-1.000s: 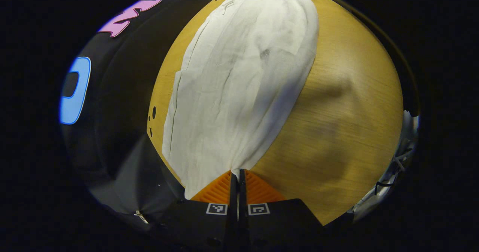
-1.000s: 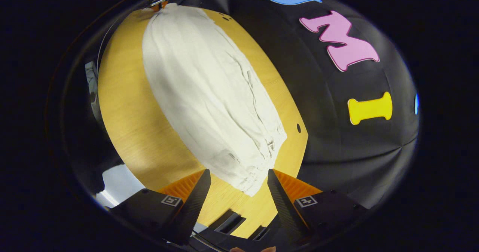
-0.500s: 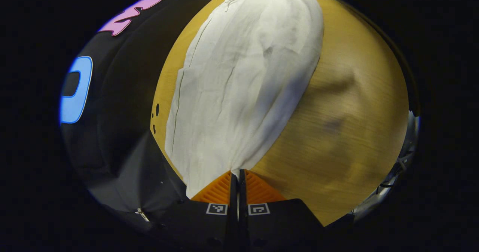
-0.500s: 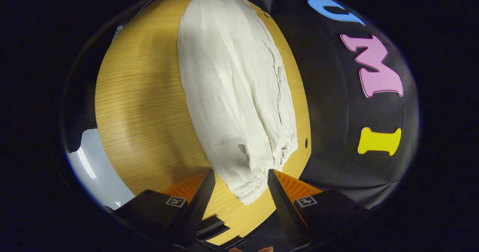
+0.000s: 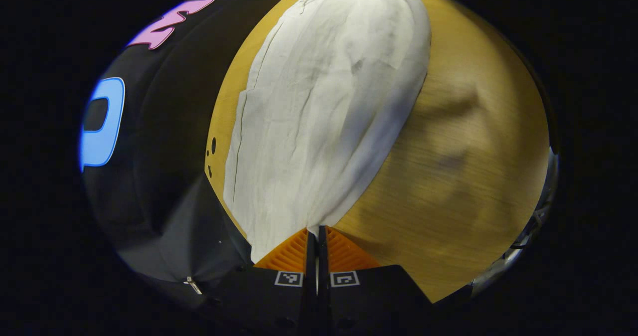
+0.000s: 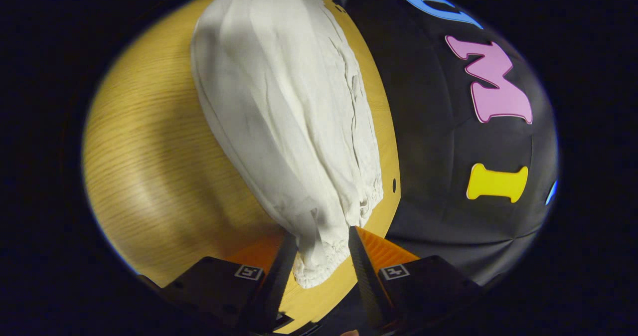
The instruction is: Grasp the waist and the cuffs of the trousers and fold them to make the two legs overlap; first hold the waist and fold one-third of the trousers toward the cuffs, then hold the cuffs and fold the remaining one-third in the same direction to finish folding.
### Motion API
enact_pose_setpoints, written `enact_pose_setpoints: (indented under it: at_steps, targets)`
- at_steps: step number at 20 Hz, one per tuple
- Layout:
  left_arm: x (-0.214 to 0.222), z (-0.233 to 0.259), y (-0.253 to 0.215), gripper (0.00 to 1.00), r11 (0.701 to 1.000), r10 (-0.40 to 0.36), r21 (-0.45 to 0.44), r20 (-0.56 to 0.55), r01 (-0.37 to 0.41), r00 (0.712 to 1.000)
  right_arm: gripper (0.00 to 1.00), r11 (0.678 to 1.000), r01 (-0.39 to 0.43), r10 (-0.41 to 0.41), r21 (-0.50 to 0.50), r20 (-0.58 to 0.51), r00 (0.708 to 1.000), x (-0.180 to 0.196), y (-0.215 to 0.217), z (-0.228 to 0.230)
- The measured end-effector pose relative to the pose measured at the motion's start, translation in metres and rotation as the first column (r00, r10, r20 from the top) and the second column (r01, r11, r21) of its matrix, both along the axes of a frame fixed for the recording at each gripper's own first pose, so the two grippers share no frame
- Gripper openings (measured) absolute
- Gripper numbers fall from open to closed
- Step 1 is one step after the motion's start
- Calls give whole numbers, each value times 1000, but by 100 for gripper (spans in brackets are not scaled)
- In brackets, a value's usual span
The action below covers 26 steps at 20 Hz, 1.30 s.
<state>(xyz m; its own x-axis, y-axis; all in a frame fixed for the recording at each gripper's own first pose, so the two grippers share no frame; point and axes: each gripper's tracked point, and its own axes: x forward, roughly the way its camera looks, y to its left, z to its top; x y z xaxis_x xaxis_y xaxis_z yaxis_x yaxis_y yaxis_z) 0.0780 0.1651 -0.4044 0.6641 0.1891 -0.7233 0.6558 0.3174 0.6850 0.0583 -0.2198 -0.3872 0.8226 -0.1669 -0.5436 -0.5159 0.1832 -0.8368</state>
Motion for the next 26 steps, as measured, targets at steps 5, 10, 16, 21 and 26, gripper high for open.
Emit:
enact_pose_setpoints:
  at_steps: [5, 10, 16, 21, 26]
  targets:
    - [-2, 0, -1, 6, 999, 44, -2, -32, -45, 999, 12, 993, -17, 12, -114, -43, 999, -6, -2, -15]
    - [-7, -2, 0, 6, 997, 68, -28, -51, -70, 996, 7, 999, 1, -7, -47, -116, 993, -21, -5, -16]
    - [-38, -5, 2, 5, 994, 90, -56, -60, -93, 994, 7, 999, 32, -28, 25, -126, 992, -30, 5, -11]
    - [-75, 0, -15, 5, 988, 116, -92, -58, -121, 992, 7, 986, 116, -108, 117, -75, 991, -32, 11, 8]
    - [-63, 36, -13, 5, 954, 219, -209, -12, -217, 976, 2, 928, 248, -250, 279, -27, 968, -16, 17, 45]
